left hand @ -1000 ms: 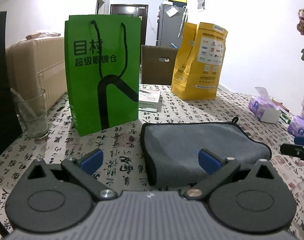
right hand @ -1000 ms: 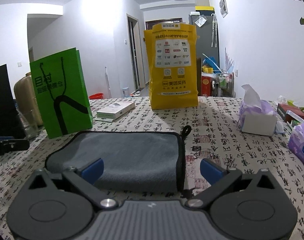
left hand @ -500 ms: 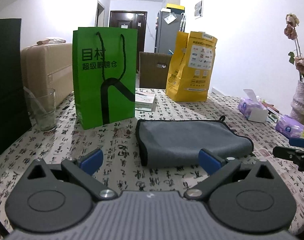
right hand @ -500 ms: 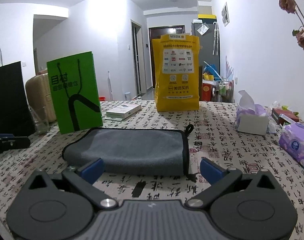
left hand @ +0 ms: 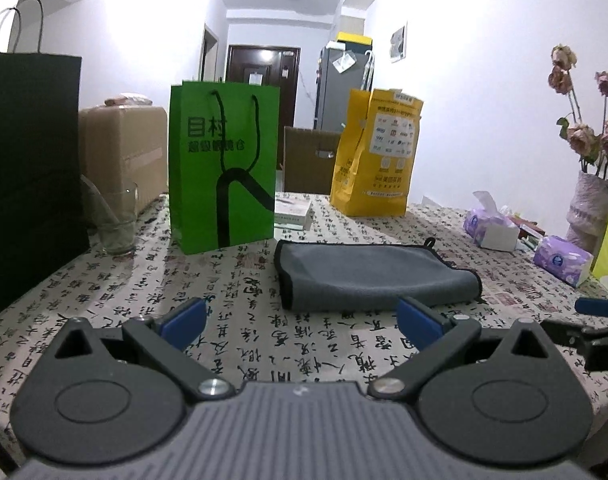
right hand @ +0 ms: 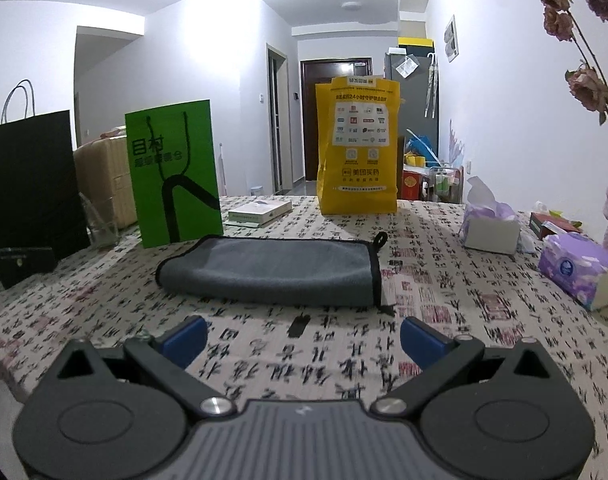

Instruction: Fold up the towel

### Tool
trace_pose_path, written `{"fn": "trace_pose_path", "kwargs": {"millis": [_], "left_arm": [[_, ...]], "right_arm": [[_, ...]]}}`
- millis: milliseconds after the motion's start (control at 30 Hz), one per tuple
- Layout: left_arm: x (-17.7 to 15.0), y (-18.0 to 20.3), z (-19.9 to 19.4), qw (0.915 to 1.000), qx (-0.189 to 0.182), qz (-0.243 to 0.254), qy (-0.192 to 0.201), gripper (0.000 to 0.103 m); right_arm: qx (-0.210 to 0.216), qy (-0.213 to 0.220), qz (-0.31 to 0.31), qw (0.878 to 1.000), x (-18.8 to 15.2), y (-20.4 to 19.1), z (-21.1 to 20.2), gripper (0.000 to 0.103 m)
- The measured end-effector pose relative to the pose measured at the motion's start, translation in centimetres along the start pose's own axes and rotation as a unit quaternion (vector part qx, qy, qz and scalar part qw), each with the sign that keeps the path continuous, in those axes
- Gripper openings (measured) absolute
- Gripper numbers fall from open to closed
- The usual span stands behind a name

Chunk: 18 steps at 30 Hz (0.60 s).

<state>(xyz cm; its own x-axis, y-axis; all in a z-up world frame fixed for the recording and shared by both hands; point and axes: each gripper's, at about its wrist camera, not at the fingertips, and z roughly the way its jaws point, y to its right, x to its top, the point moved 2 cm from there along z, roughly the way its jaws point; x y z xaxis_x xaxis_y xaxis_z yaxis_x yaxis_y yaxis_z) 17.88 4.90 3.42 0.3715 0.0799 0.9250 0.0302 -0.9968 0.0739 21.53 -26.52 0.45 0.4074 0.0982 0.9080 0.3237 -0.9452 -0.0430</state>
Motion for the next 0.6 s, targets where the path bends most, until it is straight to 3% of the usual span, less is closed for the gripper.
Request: {"fn": "trace_pose_path", "kwargs": {"millis": [400, 600], "left_arm": [[-2.8, 0.4, -5.7, 0.9997, 0.0, 0.006, 0.022, 0.103], [-5.0, -0.2, -7.7, 0.9991, 0.03, 0.008, 0.029, 0.103]], "right_arm": [[0.001, 0.023, 0.007, 1.0, -2.4, -1.8, -5.6, 0.103], [-0.008, 0.033, 0.021, 0.999, -4.4, -2.5, -7.8, 0.103]]}}
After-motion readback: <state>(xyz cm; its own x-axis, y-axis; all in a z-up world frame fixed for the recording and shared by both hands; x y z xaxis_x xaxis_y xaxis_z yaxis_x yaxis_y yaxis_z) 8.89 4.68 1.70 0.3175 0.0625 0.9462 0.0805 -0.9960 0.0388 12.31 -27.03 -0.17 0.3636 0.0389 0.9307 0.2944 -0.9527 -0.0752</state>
